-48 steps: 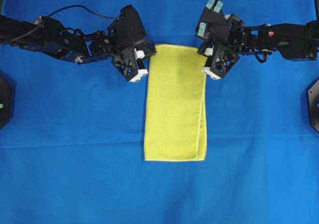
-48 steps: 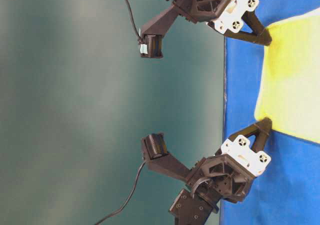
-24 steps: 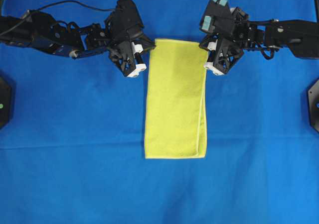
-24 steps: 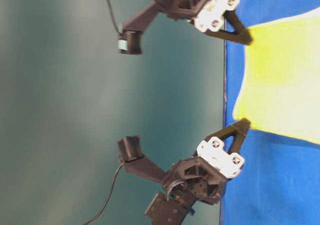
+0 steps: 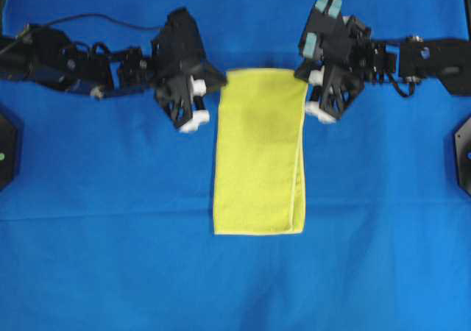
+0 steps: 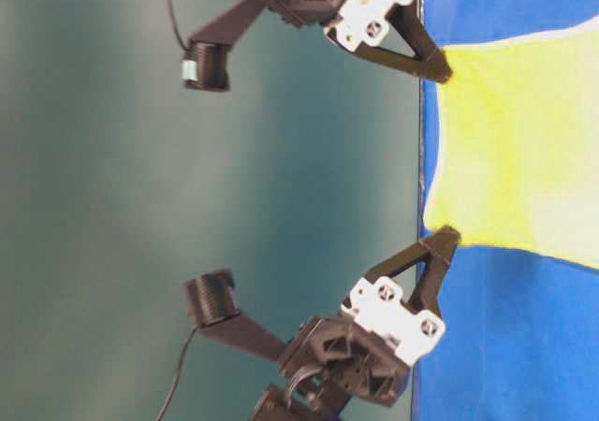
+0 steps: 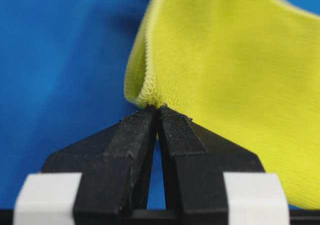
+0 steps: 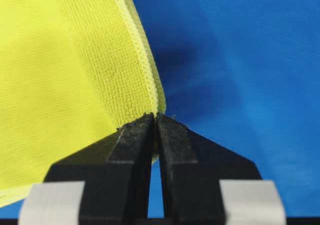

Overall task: Fold the yellow towel.
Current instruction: 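Fold the top half down onto the bottom half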

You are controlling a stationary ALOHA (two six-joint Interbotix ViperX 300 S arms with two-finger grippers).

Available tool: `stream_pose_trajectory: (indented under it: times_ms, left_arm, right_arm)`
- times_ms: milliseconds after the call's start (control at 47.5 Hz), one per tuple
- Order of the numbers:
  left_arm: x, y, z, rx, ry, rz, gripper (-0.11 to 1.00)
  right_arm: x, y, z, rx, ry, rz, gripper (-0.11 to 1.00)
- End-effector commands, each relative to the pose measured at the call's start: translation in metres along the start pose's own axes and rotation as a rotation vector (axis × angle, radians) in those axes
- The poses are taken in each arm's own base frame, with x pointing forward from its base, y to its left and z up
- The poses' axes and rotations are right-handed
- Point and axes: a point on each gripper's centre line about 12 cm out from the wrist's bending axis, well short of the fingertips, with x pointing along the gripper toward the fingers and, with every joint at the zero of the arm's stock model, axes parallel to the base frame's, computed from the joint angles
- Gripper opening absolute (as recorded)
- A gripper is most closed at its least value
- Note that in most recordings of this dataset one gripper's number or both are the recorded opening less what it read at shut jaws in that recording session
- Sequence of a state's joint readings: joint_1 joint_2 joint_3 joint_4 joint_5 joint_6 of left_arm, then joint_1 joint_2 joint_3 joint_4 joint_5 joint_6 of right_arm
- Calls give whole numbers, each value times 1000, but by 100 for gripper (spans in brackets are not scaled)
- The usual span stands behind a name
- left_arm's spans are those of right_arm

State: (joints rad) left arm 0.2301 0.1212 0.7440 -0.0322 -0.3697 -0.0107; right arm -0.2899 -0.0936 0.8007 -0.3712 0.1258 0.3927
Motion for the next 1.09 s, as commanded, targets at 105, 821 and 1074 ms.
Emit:
stream_pose_trajectory:
  times_ms: [105, 821, 1074]
  left_arm:
    - [-24, -45, 14, 55, -24, -107, 1]
    - [-26, -181, -42, 221, 167, -392, 1]
    - [-23, -176, -44, 202, 180, -380, 2]
  right_arm:
    - [-21, 38, 4, -37, -12, 68, 3]
    - [-33, 148, -47, -14, 165, 235, 3]
    - [-18, 157, -50, -2, 166, 260, 3]
